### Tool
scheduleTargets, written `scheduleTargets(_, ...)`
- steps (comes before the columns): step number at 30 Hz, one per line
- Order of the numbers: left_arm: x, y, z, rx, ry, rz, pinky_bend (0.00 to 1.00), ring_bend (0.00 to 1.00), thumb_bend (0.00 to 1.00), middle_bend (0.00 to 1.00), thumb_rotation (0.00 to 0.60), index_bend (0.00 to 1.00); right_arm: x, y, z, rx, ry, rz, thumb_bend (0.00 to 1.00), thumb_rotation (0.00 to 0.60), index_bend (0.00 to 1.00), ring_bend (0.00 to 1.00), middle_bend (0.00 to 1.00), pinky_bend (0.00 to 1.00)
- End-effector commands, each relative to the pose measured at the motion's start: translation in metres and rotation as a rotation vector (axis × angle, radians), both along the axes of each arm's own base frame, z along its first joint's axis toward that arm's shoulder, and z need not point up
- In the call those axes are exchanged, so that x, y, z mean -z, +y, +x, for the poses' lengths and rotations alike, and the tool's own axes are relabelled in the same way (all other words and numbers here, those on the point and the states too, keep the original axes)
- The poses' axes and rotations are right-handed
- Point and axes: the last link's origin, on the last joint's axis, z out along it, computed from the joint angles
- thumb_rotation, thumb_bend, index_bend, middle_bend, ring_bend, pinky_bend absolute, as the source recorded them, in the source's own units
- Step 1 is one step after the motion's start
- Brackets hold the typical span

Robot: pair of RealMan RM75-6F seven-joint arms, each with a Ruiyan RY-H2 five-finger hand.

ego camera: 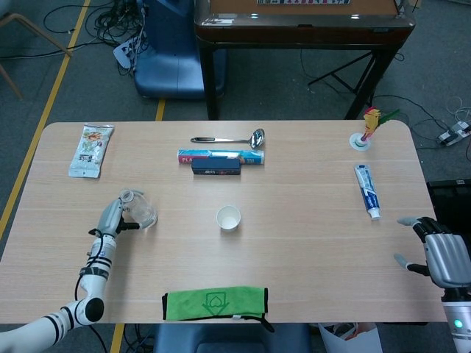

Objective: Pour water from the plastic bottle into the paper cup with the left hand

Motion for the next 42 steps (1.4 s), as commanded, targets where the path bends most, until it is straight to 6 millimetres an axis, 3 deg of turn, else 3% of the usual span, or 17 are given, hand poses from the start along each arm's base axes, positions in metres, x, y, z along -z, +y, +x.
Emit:
scheduleTargets(1, 0.001, 0.001, 0.0, -0.004, -0.004, 0.007, 0.35, 0.21, 0.01, 0.22, 0.6, 0.29, 0.0, 0.0, 0.0, 0.0, 0.0, -0.001, 0.05, 0.6, 0.32, 0.27, 0.35, 0.41)
scheduleTargets(11, 0.006, 0.002, 0.002, 0.001, 0.023, 0.018, 0.35, 0.3, 0.01, 0.33, 0.6, 0.41, -0.001, 0.0, 0.0, 0.001, -0.003, -0.005, 0.05, 0.6, 0.32, 0.28, 0.36, 0.41)
scheduleTargets(18, 0.002, 0.001, 0.007, 0.038, 0.04, 0.085, 0.41, 0.42, 0.01, 0.48, 0.6, 0.55, -0.002, 0.001, -0.001, 0.001, -0.005, -0.006, 0.05, 0.6, 0.32, 0.29, 0.37, 0.41)
scheduleTargets(25, -0.005, -0.004, 0.018, 0.112, 0.073, 0.155, 0.44, 0.47, 0.01, 0.54, 0.6, 0.6, -0.001, 0.002, 0.001, -0.004, -0.005, -0.001, 0.05, 0.6, 0.32, 0.29, 0.37, 0.41)
scheduleTargets(36, -0.024, -0.019, 0.054, 0.329, 0.366, 0.177, 0.46, 0.48, 0.01, 0.56, 0.6, 0.62, 0.002, 0.006, 0.007, -0.034, -0.009, 0.012, 0.05, 0.6, 0.32, 0.29, 0.37, 0.41)
scheduleTargets(42, -0.024, -0.023, 0.071, 0.401, 0.532, 0.168, 0.46, 0.49, 0.01, 0.57, 0.6, 0.62, 0.002, 0.007, 0.009, -0.04, -0.012, 0.014, 0.05, 0.6, 0.32, 0.29, 0.37, 0.41)
